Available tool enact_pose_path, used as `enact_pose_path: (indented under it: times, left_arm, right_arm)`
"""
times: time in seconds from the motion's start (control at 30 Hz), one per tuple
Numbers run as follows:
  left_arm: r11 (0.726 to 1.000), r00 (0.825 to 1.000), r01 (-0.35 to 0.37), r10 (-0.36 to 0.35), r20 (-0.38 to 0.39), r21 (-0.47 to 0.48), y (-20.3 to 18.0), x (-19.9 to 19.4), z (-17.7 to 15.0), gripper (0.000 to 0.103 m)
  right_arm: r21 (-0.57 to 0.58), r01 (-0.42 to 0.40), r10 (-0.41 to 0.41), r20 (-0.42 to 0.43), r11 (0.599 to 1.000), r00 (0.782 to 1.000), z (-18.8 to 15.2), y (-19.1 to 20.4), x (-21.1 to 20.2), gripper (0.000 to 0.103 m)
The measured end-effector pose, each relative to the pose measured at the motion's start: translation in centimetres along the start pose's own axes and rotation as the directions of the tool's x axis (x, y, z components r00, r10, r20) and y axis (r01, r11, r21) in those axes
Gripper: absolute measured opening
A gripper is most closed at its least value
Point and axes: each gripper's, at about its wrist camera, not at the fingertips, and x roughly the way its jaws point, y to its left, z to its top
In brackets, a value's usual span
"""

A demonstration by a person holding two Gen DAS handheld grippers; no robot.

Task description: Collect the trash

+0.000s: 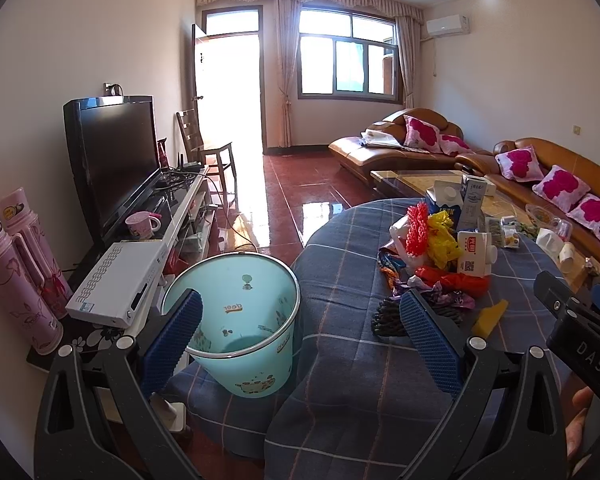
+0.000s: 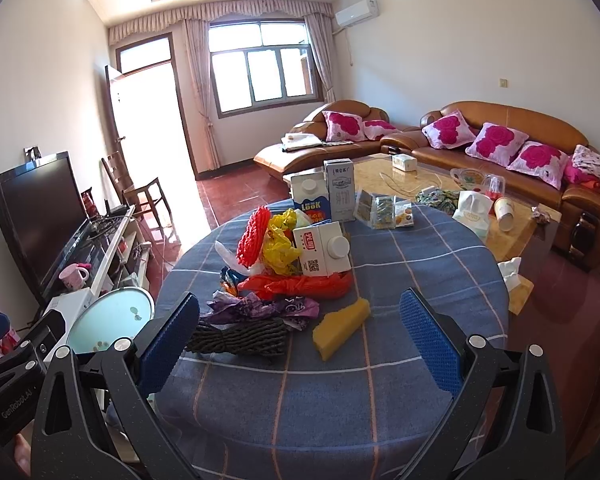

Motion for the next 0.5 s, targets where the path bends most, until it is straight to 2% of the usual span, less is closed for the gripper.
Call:
enact_pose_path:
  times: [0.5]
  left_arm:
    - [1.000, 1.000, 0.005, -0.005, -0.005, -0.007, 0.16, -0.06, 0.01, 0.097]
  right_arm:
    - [0.005, -0.001, 0.001, -0.004, 1.000, 1.000, 0.07, 0.02, 0.00, 0.099]
